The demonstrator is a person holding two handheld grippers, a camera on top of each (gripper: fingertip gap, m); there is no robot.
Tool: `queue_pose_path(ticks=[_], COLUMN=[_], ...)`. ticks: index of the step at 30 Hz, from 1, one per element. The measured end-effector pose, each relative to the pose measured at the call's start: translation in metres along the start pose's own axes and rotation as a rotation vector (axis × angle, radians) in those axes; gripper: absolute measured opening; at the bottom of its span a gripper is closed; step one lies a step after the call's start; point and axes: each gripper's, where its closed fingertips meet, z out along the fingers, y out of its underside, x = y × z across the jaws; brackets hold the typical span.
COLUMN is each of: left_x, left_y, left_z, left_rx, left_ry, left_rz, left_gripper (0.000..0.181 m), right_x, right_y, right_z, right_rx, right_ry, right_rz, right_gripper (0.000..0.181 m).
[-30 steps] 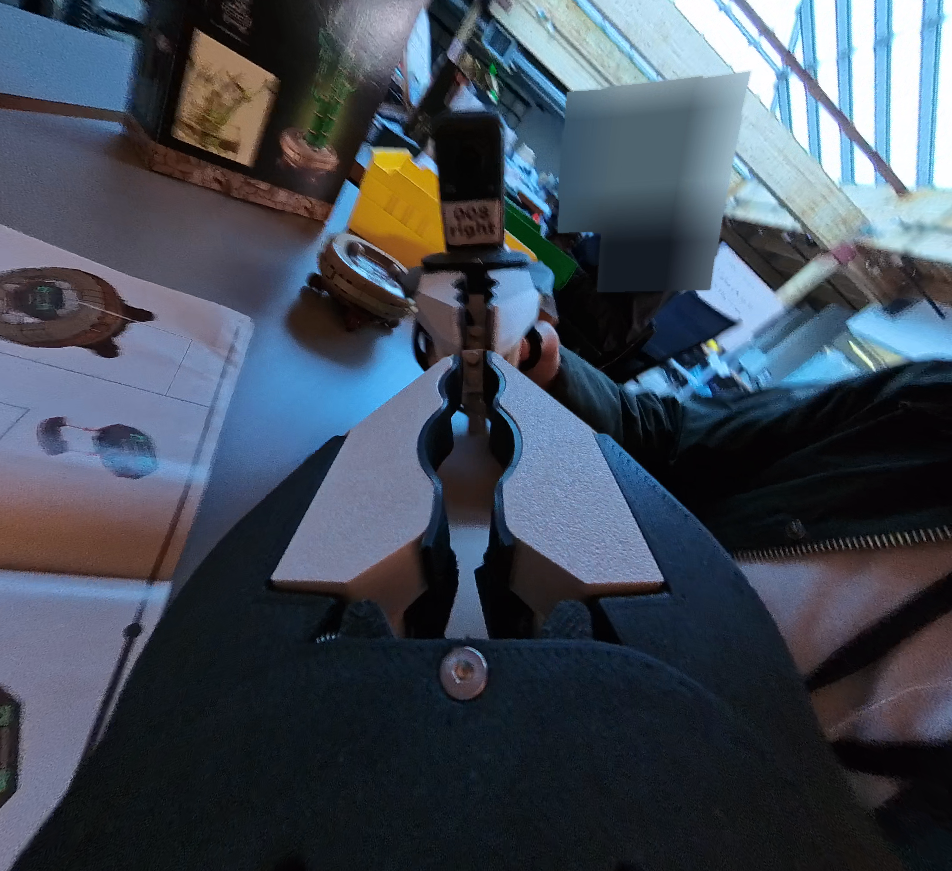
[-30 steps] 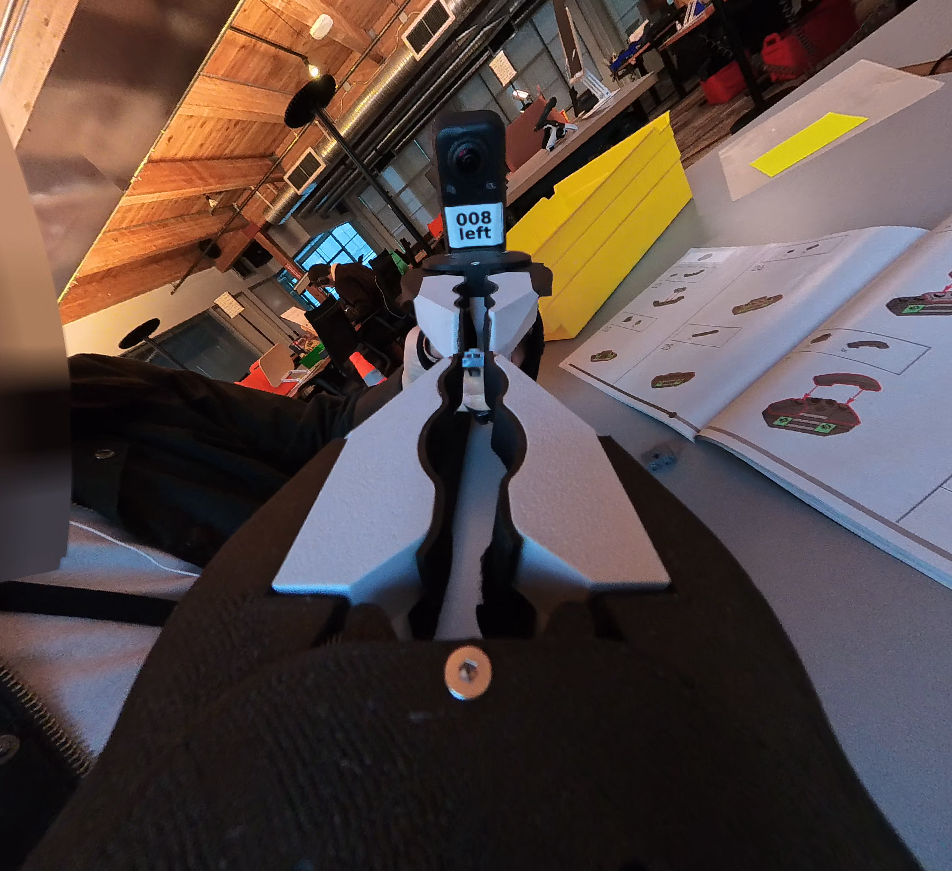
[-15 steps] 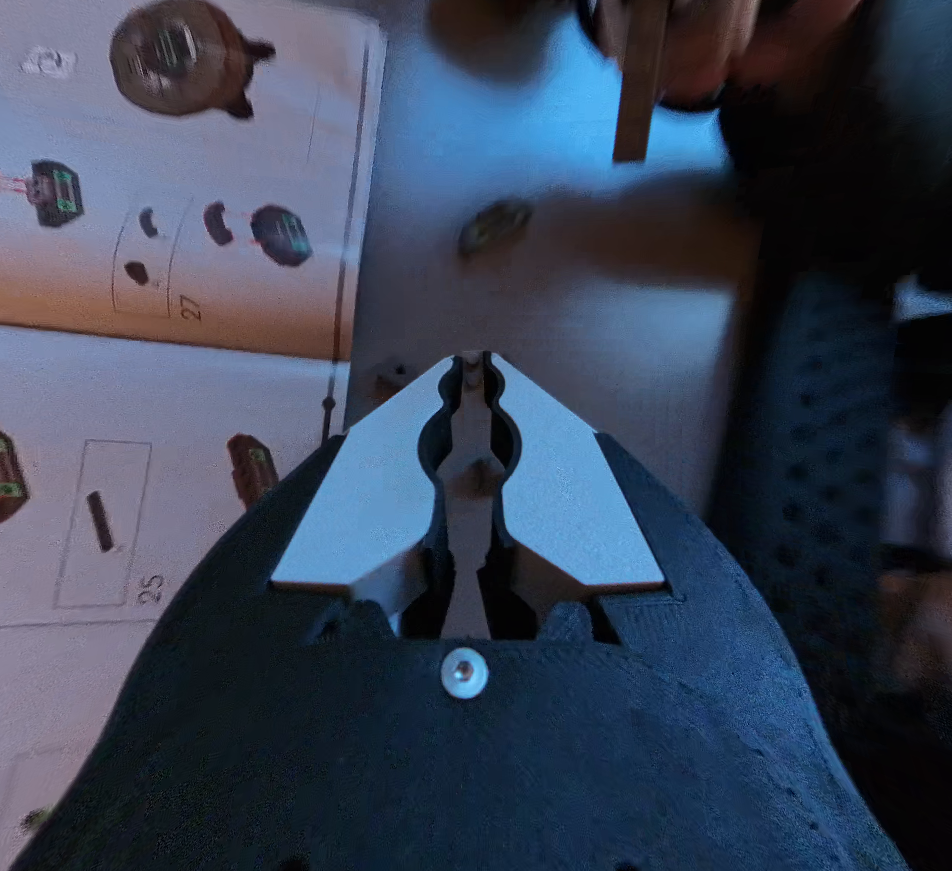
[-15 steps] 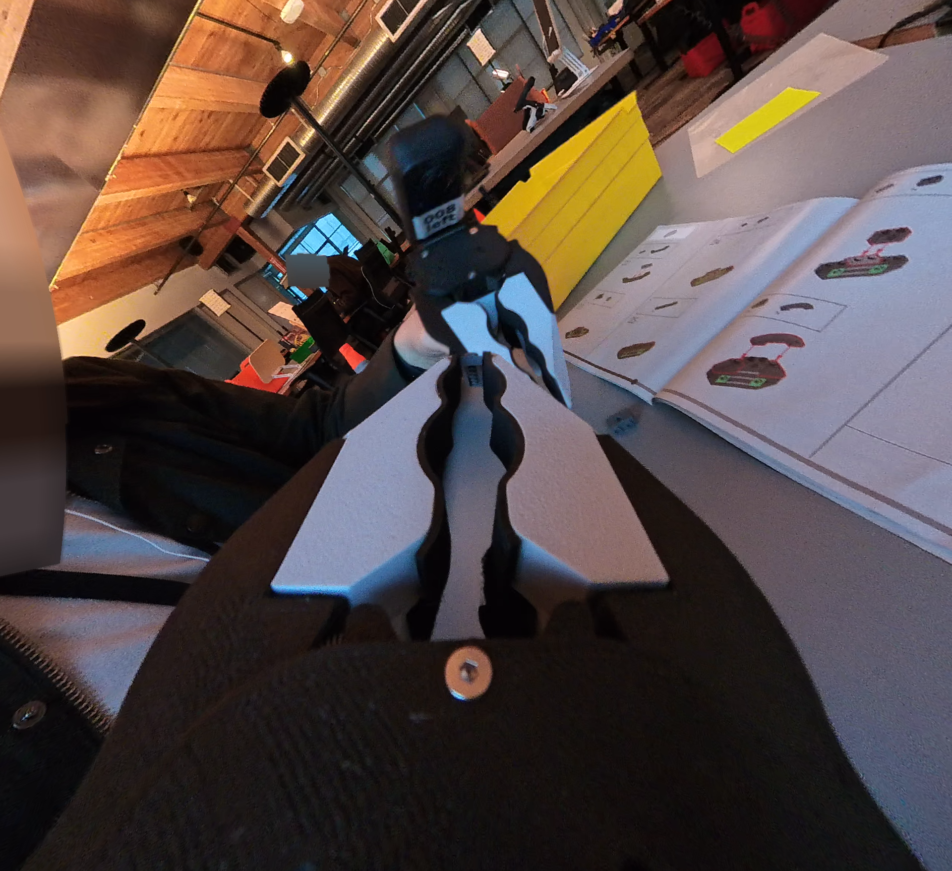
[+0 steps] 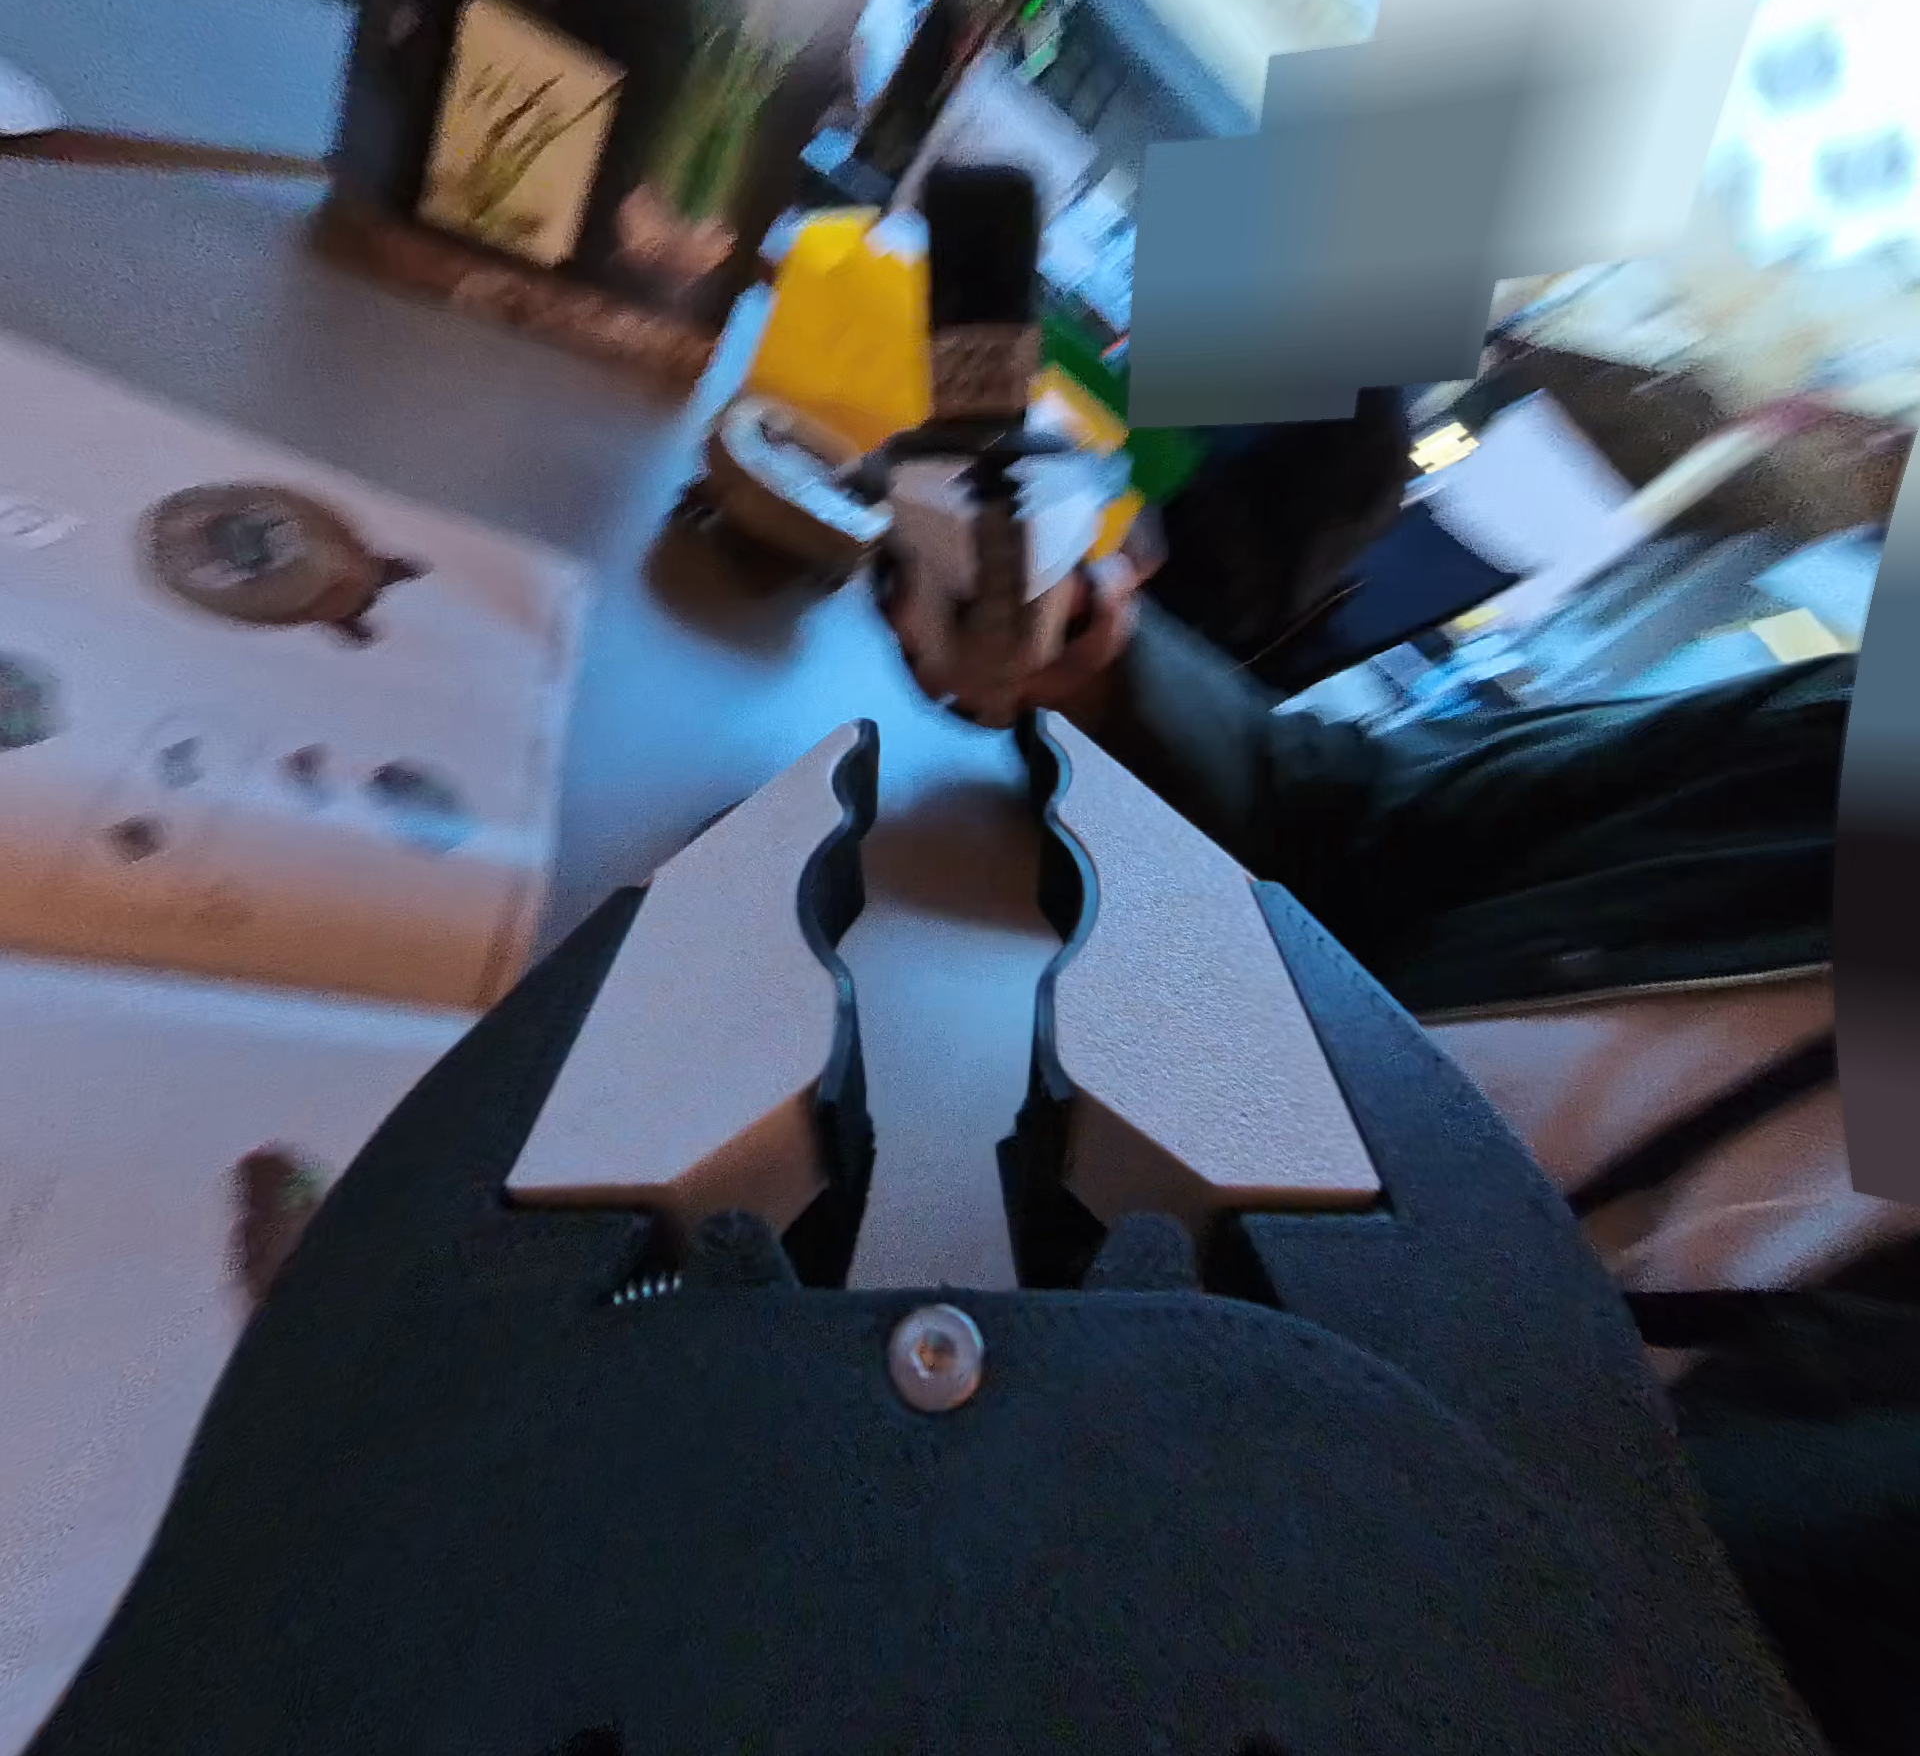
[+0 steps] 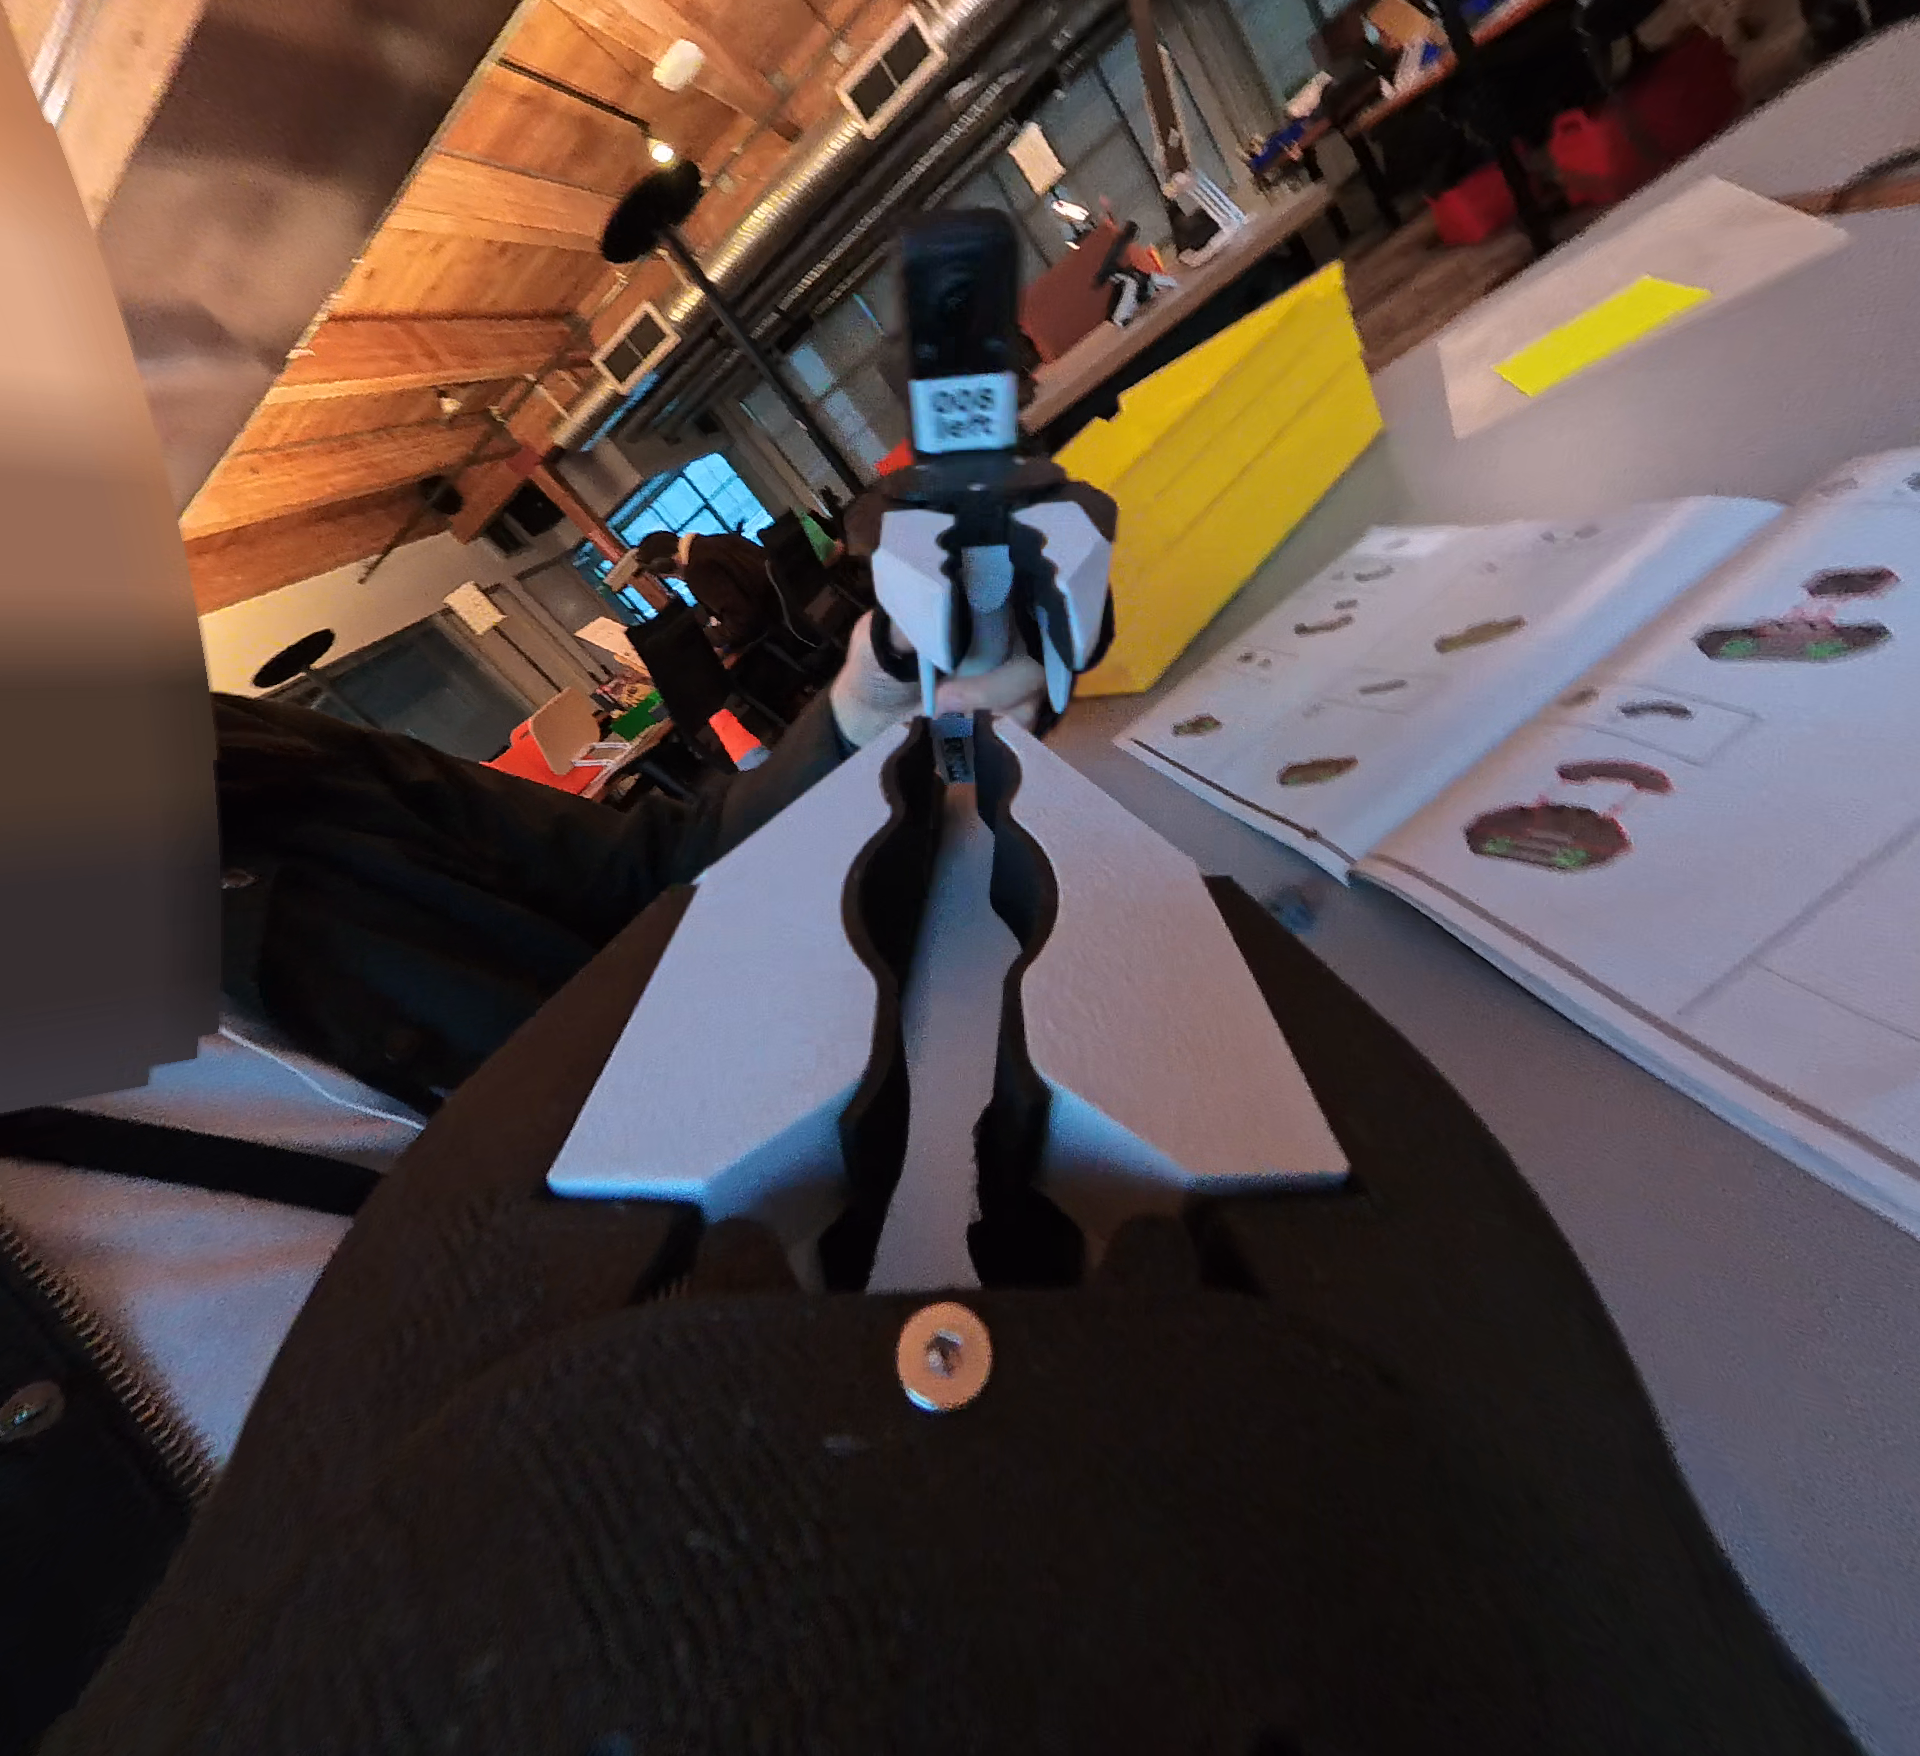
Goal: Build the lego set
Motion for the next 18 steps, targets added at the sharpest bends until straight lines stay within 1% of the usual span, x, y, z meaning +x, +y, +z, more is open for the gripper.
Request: queue_pose_path(ticks=[1, 2, 3, 6, 8, 11, 13, 18], left_x=[0.013, 0.021, 0.026, 0.029, 0.033, 0.037, 0.041, 0.041], left_y=[-0.006, -0.008, -0.006, 0.004, 0.007, 0.014, 0.016, 0.017], left_z=[0.001, 0.002, 0.006, 0.018, 0.023, 0.03, 0.031, 0.03], left_rx=[0.043, 0.054, 0.045, 0.001, -0.008, -0.042, -0.047, -0.058], left_ry=[0.094, 0.16, 0.195, 0.211, 0.246, 0.284, 0.305, 0.271], left_rz=[-0.038, -0.067, -0.086, -0.098, -0.119, -0.155, -0.145, -0.088], left_gripper=[0.027, 0.027, 0.027, 0.03, 0.029, 0.021, 0.006, 0.006], right_x=[-0.005, -0.01, -0.015, -0.024, -0.029, -0.034, -0.036, -0.038], right_y=[-0.002, -0.003, -0.005, -0.004, -0.003, -0.003, -0.001, 0.001], right_z=[0.002, 0.003, 0.005, 0.008, 0.009, 0.011, 0.012, 0.012], right_rx=[0.013, 0.028, 0.04, 0.048, 0.046, 0.053, 0.047, 0.035], right_ry=[-0.026, -0.05, -0.072, -0.11, -0.13, -0.148, -0.151, -0.154], right_rz=[-0.02, -0.04, -0.059, -0.113, -0.14, -0.174, -0.193, -0.236], right_gripper=[0.006, 0.006, 0.006, 0.006, 0.006, 0.006, 0.006, 0.006])
